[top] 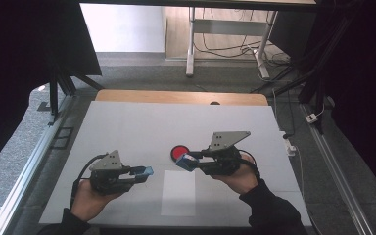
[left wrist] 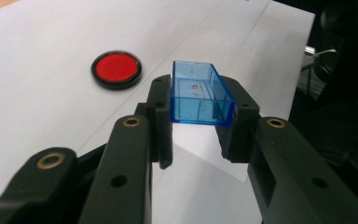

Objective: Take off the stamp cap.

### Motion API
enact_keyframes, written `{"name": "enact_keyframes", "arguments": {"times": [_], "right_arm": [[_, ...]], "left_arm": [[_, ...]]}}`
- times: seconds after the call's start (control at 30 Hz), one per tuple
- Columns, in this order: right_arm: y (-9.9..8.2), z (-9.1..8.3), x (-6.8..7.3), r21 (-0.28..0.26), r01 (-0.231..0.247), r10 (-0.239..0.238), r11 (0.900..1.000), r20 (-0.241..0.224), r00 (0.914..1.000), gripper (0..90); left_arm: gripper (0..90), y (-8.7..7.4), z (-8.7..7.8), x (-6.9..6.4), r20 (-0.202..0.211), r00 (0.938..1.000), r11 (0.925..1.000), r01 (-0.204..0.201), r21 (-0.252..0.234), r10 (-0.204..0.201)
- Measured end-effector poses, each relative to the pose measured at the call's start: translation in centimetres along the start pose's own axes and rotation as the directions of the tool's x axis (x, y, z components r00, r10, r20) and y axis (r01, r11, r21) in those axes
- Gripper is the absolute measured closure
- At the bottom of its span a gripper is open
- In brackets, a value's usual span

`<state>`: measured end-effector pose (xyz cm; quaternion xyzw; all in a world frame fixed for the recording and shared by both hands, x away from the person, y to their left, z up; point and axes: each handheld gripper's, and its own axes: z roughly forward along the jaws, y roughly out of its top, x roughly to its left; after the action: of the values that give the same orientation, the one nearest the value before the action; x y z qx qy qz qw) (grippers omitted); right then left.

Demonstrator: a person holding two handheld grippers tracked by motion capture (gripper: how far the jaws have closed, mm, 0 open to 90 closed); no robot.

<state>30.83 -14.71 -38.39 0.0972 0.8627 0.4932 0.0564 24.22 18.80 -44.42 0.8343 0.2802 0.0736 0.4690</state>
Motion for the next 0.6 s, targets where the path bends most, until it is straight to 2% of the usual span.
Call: {"name": "enact_keyframes", "arguments": {"times": [0.27, 0.6], "right_arm": [[-0.1, 0.0, -0.2, 0.009, -0.005, 0.005, 0.9999, 0.022, 0.9998, 71.6], [-0.2, 0.1, -0.2, 0.017, -0.004, 0.003, 0.9998, 0.044, 0.999, 71.6]], "left_arm": [[68.4, -1.4, -1.7, -0.3, -0.049, 0.9972, 0.9984, 0.055, -0.011, -0.056], [68.3, -3.3, -3.7, -0.4, -0.111, 0.9858, 0.9918, 0.123, -0.035, -0.126]]}}
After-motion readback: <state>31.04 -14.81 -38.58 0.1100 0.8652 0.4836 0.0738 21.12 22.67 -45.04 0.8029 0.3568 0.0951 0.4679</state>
